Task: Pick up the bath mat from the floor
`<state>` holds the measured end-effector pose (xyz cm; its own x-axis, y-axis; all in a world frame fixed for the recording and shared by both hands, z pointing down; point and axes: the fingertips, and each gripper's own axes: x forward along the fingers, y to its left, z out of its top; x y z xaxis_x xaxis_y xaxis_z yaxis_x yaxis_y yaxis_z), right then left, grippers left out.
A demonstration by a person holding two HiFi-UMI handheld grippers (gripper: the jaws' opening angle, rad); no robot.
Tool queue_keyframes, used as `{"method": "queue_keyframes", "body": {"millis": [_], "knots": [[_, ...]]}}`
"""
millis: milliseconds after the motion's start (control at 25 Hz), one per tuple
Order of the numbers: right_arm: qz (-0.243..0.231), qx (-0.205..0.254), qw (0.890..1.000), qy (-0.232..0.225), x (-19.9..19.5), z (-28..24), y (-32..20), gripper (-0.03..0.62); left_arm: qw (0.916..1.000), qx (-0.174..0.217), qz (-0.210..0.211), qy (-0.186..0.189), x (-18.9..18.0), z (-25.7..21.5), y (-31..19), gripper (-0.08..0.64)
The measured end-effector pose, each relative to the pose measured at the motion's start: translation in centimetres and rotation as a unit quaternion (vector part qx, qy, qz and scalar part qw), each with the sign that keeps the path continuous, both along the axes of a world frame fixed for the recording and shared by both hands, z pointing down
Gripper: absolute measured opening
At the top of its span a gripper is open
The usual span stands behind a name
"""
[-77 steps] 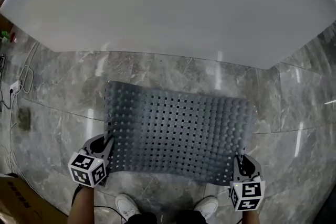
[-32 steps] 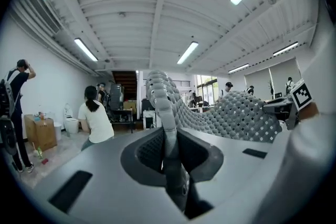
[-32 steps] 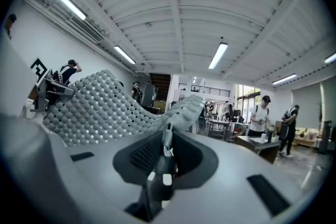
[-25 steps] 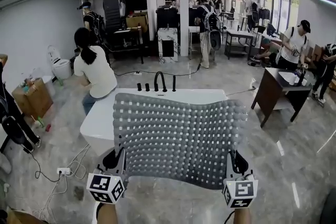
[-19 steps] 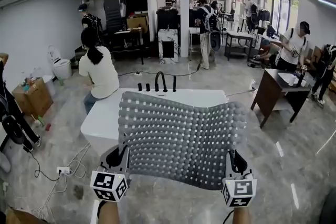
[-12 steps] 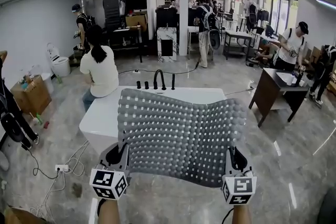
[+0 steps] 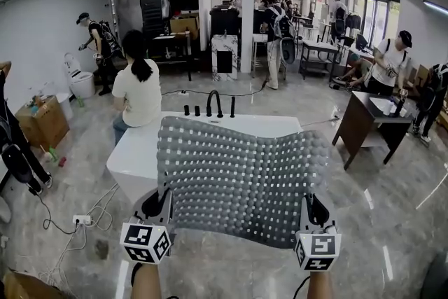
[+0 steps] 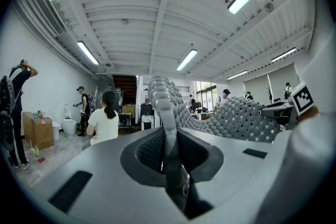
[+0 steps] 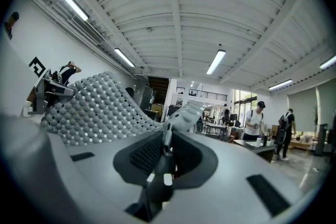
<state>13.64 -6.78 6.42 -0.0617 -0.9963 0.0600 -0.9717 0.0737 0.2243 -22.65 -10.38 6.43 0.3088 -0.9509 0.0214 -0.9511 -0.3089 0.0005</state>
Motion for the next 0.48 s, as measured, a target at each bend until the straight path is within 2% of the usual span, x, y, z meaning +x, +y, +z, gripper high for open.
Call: {"method": "queue_keyframes", "body": {"millis": [480], "knots": [[0.009, -0.010, 1.000, -0.005, -0.1, 1.6, 0.5, 0.071, 0.9999, -0.009, 0.003, -0.012, -0.1, 1.5, 0.3, 0.051]]}}
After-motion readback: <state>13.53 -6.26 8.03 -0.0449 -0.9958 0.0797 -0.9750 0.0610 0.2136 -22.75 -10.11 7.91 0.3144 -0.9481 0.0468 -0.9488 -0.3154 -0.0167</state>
